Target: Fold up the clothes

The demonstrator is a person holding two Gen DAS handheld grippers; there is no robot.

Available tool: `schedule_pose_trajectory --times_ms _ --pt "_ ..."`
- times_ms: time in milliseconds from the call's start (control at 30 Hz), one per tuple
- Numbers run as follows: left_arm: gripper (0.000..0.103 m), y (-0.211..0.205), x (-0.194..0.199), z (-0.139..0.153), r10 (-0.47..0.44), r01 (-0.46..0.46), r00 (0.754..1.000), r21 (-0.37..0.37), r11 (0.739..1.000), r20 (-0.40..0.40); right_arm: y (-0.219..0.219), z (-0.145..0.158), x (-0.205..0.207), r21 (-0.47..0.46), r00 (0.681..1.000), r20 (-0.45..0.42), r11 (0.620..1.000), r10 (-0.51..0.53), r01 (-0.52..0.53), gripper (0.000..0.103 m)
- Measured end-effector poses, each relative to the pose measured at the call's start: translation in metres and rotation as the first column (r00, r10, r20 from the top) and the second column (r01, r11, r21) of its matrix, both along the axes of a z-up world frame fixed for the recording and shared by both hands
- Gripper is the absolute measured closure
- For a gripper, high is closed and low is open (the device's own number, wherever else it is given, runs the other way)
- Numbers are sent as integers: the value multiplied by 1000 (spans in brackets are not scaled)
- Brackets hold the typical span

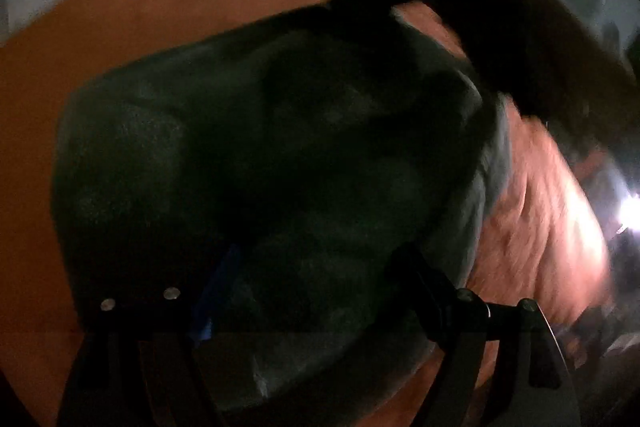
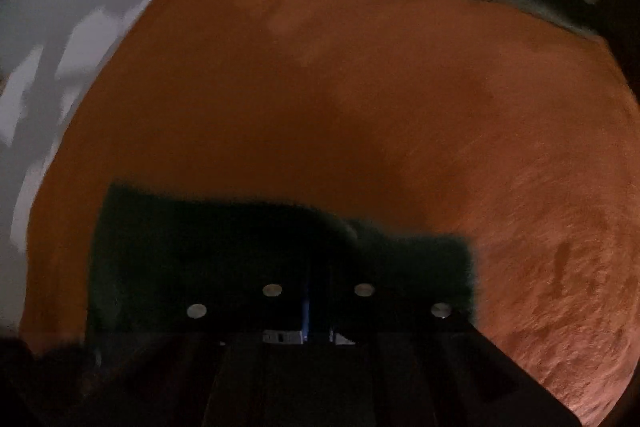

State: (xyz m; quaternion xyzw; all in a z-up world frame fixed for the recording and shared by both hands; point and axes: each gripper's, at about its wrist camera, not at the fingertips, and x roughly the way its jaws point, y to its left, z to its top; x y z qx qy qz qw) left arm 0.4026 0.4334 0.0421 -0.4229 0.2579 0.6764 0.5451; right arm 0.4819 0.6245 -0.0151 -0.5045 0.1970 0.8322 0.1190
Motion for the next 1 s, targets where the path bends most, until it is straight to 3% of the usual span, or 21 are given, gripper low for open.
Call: schedule_pose_trajectory --times_ms 67,133,233,300,367,467,500,533,567,633,733,767,867,900,933,1000 --pt "22 -18 6 16 -36 36 999 18 999 -9 -6 3 8 -7 1000 -17 1000 -10 10 100" --pt "22 -40 -7 32 11 -16 998 76 997 59 -16 12 18 -18 999 -45 1000 2 -3 100" --pt "22 -72 -31 49 96 -118 983 141 983 158 -35 49 67 -17 985 -164 998 63 -67 97" --pt "22 -93 -57 45 174 -197 969 128 972 176 -54 54 93 17 971 -207 993 118 -117 88" --pt "22 -108 -81 34 276 -291 947 81 953 162 -81 48 120 75 966 -196 985 170 -158 65" --pt "22 -131 -123 4 428 -439 872 -8 898 237 -111 23 145 114 967 -110 969 231 -219 63" --pt "22 -139 -135 -6 474 -480 842 -43 876 258 -115 2 148 135 977 -28 969 211 -206 63" --pt "22 -149 -143 -13 517 -524 804 -64 850 294 -114 -12 148 116 982 37 975 186 -189 66" --pt "22 -159 -151 -20 559 -566 760 -85 820 332 -111 -15 148 91 985 49 981 167 -171 69" --pt "22 -171 -155 -26 595 -613 715 -80 786 368 -110 11 155 64 990 -45 989 136 -133 69" --pt "22 -186 -158 -34 632 -671 656 -66 739 413 -137 55 144 165 962 -161 967 222 -195 68" --pt "22 -184 -155 -39 636 -674 652 -69 736 413 -146 58 130 190 949 -165 952 270 -238 67" --pt "22 -175 -143 -54 644 -676 648 -84 733 407 -201 51 91 324 905 -63 866 421 -380 67" --pt "22 -182 -146 -50 635 -663 672 -72 745 379 -220 49 78 363 885 -24 828 466 -426 67" --pt "22 -177 -143 -49 613 -634 713 -60 771 341 -231 44 72 379 876 7 809 482 -448 67" --pt "22 -166 -133 -46 554 -569 787 -30 822 273 -247 41 67 363 870 19 808 492 -465 67"
